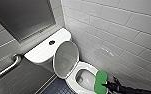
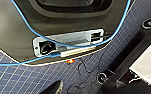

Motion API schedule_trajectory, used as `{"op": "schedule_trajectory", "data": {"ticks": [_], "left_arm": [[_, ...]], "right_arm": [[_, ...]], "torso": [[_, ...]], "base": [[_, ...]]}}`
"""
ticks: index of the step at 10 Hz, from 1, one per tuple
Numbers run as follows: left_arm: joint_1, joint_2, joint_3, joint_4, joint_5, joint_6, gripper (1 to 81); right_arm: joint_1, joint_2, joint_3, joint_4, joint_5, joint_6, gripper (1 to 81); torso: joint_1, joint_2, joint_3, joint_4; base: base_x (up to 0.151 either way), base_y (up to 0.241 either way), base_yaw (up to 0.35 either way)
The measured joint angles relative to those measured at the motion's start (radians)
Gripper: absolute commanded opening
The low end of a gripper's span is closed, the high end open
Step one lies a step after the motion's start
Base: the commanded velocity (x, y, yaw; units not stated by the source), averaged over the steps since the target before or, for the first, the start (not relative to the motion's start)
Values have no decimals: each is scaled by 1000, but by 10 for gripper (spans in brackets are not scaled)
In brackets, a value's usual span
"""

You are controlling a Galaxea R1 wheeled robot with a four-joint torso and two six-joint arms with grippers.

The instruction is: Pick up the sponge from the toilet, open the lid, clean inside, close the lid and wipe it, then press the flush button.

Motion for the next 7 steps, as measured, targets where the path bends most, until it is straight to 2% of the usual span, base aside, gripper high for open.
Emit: {"op": "schedule_trajectory", "data": {"ticks": [7], "left_arm": [[0,0,0,1,1,3,811]], "right_arm": [[-100,-55,118,6,79,0,10]], "torso": [[0,0,0,0]], "base": [[0,0,0]]}}
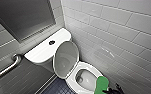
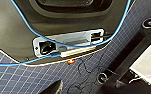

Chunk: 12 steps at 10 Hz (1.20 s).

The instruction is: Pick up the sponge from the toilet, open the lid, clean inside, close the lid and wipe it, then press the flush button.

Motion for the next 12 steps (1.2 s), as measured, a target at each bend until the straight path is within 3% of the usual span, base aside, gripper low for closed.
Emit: {"op": "schedule_trajectory", "data": {"ticks": [5,8,12], "left_arm": [[0,0,0,17,-1,0,811],[0,0,0,17,-4,0,811],[0,0,0,17,-11,0,811]], "right_arm": [[-94,-46,67,3,52,0,10],[-77,-1,69,3,47,0,10],[64,120,-37,1,-112,0,10]], "torso": [[0,0,0,0],[0,0,0,0],[0,0,0,0]], "base": [[0,0,0],[0,0,0],[0,0,0]]}}
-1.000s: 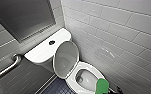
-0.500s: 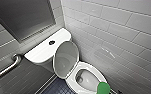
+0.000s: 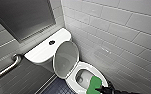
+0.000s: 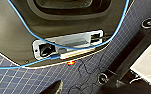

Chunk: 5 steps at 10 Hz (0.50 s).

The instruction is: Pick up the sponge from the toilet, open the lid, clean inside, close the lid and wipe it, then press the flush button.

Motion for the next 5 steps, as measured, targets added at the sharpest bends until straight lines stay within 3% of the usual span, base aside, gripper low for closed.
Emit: {"op": "schedule_trajectory", "data": {"ticks": [5], "left_arm": [[-10,0,0,0,0,0,811]], "right_arm": [[169,152,-194,-23,-267,3,10]], "torso": [[0,0,0,0]], "base": [[0,0,0]]}}
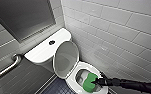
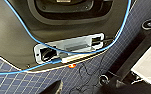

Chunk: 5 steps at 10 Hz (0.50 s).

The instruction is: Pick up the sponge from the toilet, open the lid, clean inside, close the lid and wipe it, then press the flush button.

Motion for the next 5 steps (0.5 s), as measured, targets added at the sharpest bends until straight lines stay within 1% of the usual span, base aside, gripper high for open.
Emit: {"op": "schedule_trajectory", "data": {"ticks": [1,2,3,5], "left_arm": [[0,0,0,0,0,0,811],[0,0,0,0,0,0,811],[0,0,0,0,0,0,811],[-1,0,0,1,0,0,811]], "right_arm": [[19,12,-13,-4,-27,0,10],[66,42,-59,-16,-96,0,10],[93,72,-83,-20,-137,0,10],[101,137,-143,-40,-172,0,10]], "torso": [[0,0,0,0],[0,0,0,0],[0,0,0,0],[0,0,0,0]], "base": [[0,0,0],[0,0,0],[0,0,0],[0,0,0]]}}
